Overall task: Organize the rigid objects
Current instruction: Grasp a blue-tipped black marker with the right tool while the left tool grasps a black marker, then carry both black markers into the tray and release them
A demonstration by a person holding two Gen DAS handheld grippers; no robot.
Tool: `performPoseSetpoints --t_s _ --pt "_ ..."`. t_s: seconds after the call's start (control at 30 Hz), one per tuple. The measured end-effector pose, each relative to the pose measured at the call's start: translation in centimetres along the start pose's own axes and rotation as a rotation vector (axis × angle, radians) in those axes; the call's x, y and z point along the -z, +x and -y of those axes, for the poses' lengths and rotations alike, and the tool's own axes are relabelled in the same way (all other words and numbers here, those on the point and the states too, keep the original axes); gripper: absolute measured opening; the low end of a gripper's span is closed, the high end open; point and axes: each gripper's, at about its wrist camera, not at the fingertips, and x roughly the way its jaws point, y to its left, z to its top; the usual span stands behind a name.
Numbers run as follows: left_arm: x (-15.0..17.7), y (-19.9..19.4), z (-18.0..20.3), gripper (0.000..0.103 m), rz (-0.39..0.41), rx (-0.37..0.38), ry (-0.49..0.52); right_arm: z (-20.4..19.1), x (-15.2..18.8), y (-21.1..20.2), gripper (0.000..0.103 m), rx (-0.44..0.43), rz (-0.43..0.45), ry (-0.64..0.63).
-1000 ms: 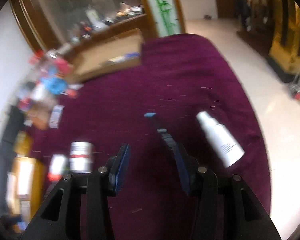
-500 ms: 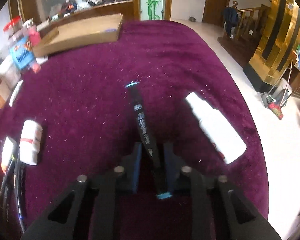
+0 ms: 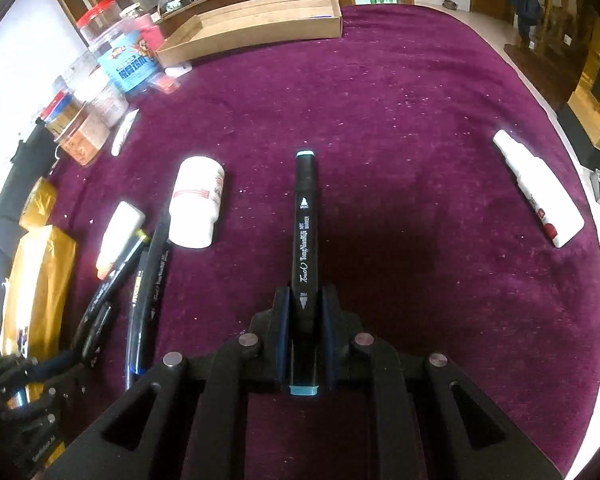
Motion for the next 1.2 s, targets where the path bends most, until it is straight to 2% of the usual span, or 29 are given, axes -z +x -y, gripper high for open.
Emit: performPoseSetpoints --t_s 0.1,0.2,0.3,0.33,0.47,0.5,0.57,0.73,0.8,0.9,1.07,1.2 --pt "1.0 -0.6 0.4 0.013 -0.01 0.044 0.002 0.5 0.4 0.0 0.013 -0.015 0.003 0.029" --pt "1.2 0.3 1.0 0.014 -0.036 0.048 0.019 0.3 -0.2 0.6 0.013 -0.038 0.011 0.073" --pt "1.1 0.4 0.9 0.016 -0.007 0.053 -0.006 0.7 -0.2 0.6 0.013 -0.063 0.014 0.106" --pt "1.2 0.3 0.8 0.013 -0.006 0.054 -0.025 0.5 -0.3 0.8 0.013 -0.071 0.016 0.112" --pt "1.8 -0.2 0.2 0.012 0.014 0.067 -0.064 0.5 -0.6 1.1 0.013 -0.103 0.027 0.086" --pt "2.2 -0.7 0.0 0.012 0.026 0.078 -0.074 0.6 -0.6 1.0 0.013 -0.139 0.029 0.1" --pt "3.1 -1.7 -0.8 0.012 0.056 0.118 -0.092 0.6 -0.7 0.8 0.013 -0.176 0.046 0.114" --pt "5.9 -5.0 -2.0 0.012 0.098 0.289 -0.142 0.1 -0.6 -1.5 0.013 -0.251 0.138 0.109" --pt "7.0 -5.9 -3.0 0.012 0.1 0.346 -0.17 0.0 -0.6 -2.2 0.013 -0.269 0.169 0.11" --pt "8.9 -7.8 -5.0 0.012 0.13 0.372 -0.207 -0.4 -0.4 -2.8 0.013 -0.293 0.207 0.102" --pt "11.3 -10.8 -9.4 0.012 0.202 0.375 -0.277 -2.6 0.5 -4.4 0.013 -0.322 0.255 0.036" --pt "13.0 -11.8 -14.0 0.012 0.241 0.353 -0.362 -6.8 2.9 -6.6 0.013 -0.387 0.269 -0.027"
